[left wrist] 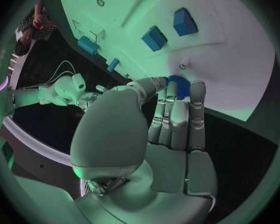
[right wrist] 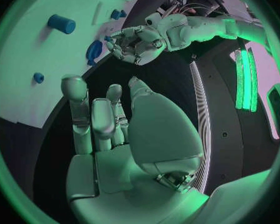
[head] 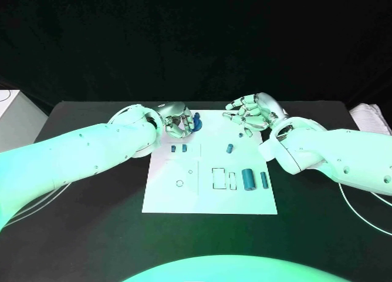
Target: Assemble the parts on the task board
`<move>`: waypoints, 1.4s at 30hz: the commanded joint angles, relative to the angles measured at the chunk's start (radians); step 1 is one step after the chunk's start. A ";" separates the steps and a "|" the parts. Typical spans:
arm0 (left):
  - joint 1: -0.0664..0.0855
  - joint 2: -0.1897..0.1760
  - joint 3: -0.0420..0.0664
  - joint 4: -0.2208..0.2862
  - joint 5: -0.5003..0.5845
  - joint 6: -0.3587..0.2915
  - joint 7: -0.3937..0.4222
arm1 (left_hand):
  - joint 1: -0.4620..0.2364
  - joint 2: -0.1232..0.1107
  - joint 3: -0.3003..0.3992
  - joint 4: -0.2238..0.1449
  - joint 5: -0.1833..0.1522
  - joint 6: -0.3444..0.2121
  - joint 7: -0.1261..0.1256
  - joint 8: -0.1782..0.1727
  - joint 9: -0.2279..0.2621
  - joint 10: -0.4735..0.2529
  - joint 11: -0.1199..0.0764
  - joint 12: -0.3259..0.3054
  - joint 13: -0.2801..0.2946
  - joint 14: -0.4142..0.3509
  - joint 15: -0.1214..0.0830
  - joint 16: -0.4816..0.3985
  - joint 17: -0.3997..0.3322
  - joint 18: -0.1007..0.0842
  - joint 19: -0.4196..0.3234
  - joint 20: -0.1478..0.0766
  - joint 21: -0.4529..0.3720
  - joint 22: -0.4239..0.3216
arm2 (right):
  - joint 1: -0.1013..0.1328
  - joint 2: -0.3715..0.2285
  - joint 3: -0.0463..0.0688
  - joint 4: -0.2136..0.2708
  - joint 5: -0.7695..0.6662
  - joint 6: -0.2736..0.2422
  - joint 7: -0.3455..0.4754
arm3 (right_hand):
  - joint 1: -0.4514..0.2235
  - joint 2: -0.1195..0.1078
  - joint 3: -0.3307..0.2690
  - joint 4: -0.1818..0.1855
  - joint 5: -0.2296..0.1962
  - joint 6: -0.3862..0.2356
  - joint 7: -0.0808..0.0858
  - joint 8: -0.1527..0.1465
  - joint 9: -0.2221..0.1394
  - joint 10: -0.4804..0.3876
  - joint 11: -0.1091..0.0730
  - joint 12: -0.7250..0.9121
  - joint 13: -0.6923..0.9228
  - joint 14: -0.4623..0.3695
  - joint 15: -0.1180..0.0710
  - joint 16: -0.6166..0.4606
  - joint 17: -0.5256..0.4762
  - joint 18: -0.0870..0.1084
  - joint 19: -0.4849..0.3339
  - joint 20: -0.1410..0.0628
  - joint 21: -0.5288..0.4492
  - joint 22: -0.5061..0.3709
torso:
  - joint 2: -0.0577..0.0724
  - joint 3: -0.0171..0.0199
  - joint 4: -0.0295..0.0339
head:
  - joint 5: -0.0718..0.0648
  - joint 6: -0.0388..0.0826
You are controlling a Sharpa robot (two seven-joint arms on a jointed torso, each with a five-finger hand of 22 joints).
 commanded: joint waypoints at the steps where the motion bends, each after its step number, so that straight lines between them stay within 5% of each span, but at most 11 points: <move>1: 0.002 -0.023 0.011 0.031 0.096 -0.005 0.055 | -0.010 -0.004 0.000 -0.006 -0.003 0.006 0.002 -0.005 0.000 0.006 0.001 -0.005 -0.001 0.008 0.000 0.003 0.004 0.003 0.011 0.000 0.008 0.006 | 0.000 -0.003 0.000 0.000 -0.001 0.007 0.007 | 0.005 -0.003 0.008 0.000 0.007 -0.002 0.002 0.007 -0.001 -0.004 -0.005 -0.003 -0.001 -0.002 0.000 -0.003 0.001 0.008 0.004 0.000 -0.003 -0.001 | -0.002 0.0001 0.0033 | -0.002 0.004; 5: 0.005 -0.071 0.025 0.077 0.118 0.027 0.047 | -0.012 -0.003 0.000 -0.008 -0.003 0.010 0.001 -0.007 0.001 0.011 0.001 -0.009 -0.001 0.009 0.000 0.005 0.005 0.003 0.014 0.000 0.011 0.011 | 0.000 -0.006 0.000 0.000 -0.001 0.007 0.005 | 0.005 -0.003 0.008 0.000 0.007 -0.002 0.002 0.007 -0.001 -0.004 -0.005 -0.003 -0.001 -0.002 0.000 -0.003 0.001 0.008 0.004 0.000 -0.003 -0.001 | -0.002 0.0001 0.0052 | -0.002 0.003; 13: 0.008 -0.112 0.028 0.101 0.126 0.076 0.038 | -0.017 -0.004 -0.003 -0.010 -0.004 0.013 0.004 -0.011 0.002 0.017 0.002 -0.015 0.001 0.016 0.001 0.009 0.017 -0.001 0.028 -0.001 0.022 0.031 | 0.001 -0.009 0.000 -0.003 -0.001 0.006 0.002 | 0.006 -0.003 0.010 0.000 0.007 -0.001 0.001 0.008 -0.001 -0.004 -0.005 -0.005 -0.005 -0.001 -0.001 -0.006 0.000 0.008 0.006 -0.001 -0.007 -0.004 | 0.002 -0.0021 0.0042 | -0.001 0.003; 28: 0.007 -0.087 0.010 0.062 0.051 0.090 0.013 | -0.024 -0.001 -0.008 -0.012 -0.005 0.021 0.003 -0.012 0.006 0.025 0.001 -0.020 0.005 0.022 0.001 0.012 0.023 -0.003 0.037 -0.001 0.028 0.041 | 0.002 -0.006 0.000 -0.005 -0.002 0.007 0.002 | 0.006 -0.004 0.010 0.000 0.006 0.000 0.001 0.008 0.000 -0.005 -0.005 -0.006 -0.007 -0.001 -0.001 -0.008 -0.001 0.008 0.006 -0.001 -0.008 -0.005 | 0.003 -0.0005 0.0004 | 0.007 0.002; 42: 0.006 -0.079 0.007 0.042 0.027 0.088 -0.011 | -0.030 -0.002 -0.012 -0.011 -0.005 0.025 0.001 -0.014 0.007 0.028 -0.001 -0.023 0.007 0.025 0.000 0.013 0.024 -0.003 0.039 -0.001 0.028 0.041 | 0.002 -0.005 0.000 -0.005 -0.002 0.008 0.001 | 0.006 -0.004 0.010 0.000 0.006 0.000 0.001 0.008 0.000 -0.005 -0.005 -0.006 -0.007 -0.001 -0.001 -0.008 -0.001 0.008 0.006 -0.001 -0.008 -0.005 | 0.002 0.0002 0.0019 | 0.008 -0.001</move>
